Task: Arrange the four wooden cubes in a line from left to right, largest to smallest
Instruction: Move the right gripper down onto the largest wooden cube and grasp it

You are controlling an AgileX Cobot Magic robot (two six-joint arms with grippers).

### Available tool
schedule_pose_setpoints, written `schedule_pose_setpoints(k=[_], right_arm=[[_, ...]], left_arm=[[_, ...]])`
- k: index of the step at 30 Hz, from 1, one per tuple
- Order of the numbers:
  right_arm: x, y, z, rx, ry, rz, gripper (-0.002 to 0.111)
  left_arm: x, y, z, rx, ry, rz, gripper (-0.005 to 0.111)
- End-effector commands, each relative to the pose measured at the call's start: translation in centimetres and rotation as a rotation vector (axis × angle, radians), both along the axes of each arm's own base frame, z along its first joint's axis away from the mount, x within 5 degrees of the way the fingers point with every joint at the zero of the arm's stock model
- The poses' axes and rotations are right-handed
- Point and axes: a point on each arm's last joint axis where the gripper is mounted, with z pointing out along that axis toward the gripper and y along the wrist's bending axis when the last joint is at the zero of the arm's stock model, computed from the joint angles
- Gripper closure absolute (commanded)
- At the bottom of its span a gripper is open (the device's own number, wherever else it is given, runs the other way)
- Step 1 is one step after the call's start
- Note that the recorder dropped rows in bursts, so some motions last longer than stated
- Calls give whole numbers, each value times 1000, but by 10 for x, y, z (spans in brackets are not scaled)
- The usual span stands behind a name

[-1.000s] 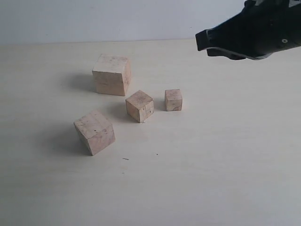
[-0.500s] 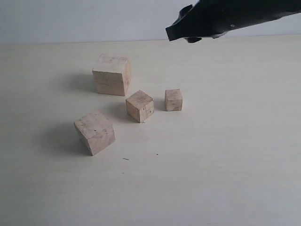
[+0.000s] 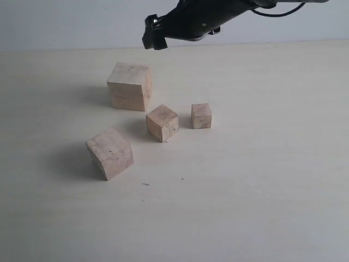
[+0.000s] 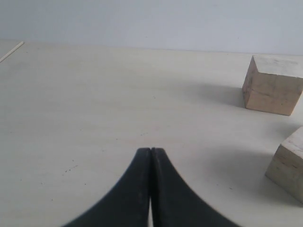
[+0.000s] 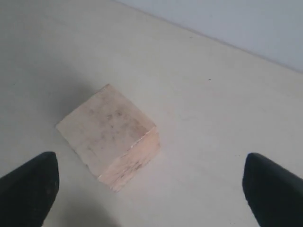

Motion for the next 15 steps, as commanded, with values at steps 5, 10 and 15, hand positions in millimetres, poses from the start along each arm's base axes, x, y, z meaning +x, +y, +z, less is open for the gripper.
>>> schedule_pose_setpoints(k=[5,10,15], right_arm=[[-2,14,-26,-142,-191,418,5],[1,22,-59,-172,-247,553,6],[5,27,-71,-176,-281,600,6]], left_arm=[[0,-1,1,-8,-19,-7,107],[0,-1,1,-8,-19,-7,107],[0,-1,1,-8,-19,-7,107]])
